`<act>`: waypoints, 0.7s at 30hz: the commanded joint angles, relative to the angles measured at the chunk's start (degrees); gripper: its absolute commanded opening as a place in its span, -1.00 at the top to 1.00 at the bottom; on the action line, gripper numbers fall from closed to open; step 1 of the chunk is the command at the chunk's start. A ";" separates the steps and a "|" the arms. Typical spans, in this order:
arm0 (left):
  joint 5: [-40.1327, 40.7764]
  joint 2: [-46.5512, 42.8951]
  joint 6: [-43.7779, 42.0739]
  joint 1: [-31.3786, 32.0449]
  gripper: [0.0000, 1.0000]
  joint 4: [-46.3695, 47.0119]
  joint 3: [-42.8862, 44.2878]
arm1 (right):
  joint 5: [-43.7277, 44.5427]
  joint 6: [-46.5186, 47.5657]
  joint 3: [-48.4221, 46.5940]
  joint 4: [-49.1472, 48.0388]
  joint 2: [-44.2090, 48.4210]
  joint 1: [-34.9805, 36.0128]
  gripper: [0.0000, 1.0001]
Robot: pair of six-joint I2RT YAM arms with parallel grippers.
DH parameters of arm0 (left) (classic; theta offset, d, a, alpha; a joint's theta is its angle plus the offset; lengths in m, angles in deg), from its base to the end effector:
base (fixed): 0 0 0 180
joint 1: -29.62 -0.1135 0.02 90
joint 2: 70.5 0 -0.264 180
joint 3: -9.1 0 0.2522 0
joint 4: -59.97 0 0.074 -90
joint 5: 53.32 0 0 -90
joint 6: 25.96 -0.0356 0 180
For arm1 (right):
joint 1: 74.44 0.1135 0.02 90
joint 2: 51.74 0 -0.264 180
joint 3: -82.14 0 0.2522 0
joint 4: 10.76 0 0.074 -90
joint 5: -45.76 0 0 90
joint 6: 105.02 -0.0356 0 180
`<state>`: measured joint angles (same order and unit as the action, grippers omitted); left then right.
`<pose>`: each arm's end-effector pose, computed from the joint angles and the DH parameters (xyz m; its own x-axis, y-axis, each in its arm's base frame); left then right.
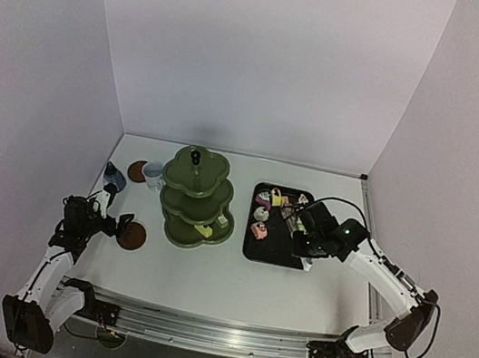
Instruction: Serve the afternoon tea
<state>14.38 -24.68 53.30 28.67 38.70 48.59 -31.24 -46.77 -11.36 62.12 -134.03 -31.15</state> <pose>0.1816 -0.0105 0.2255 -0.3953 0.1659 -0.9034 0.4016 0.9158 -0.0076 0.2119 0.1886 0.3285 -0.8555 -0.1015 -0.5077 -0.1649 0.9829 0.0813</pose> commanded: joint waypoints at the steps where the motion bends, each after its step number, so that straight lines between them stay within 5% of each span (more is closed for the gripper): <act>1: -0.63 0.33 -0.88 -0.36 -0.99 0.81 0.19 | 0.27 -4.32 2.82 5.31 1.23 -6.44 0.49; 21: -0.64 0.14 -0.78 -0.38 -0.99 0.34 0.37 | -4.55 -1.44 2.34 5.33 -7.35 -14.28 0.45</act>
<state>14.36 -24.35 53.30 28.65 38.68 48.59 -36.12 -48.90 -7.32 67.14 -140.22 -44.82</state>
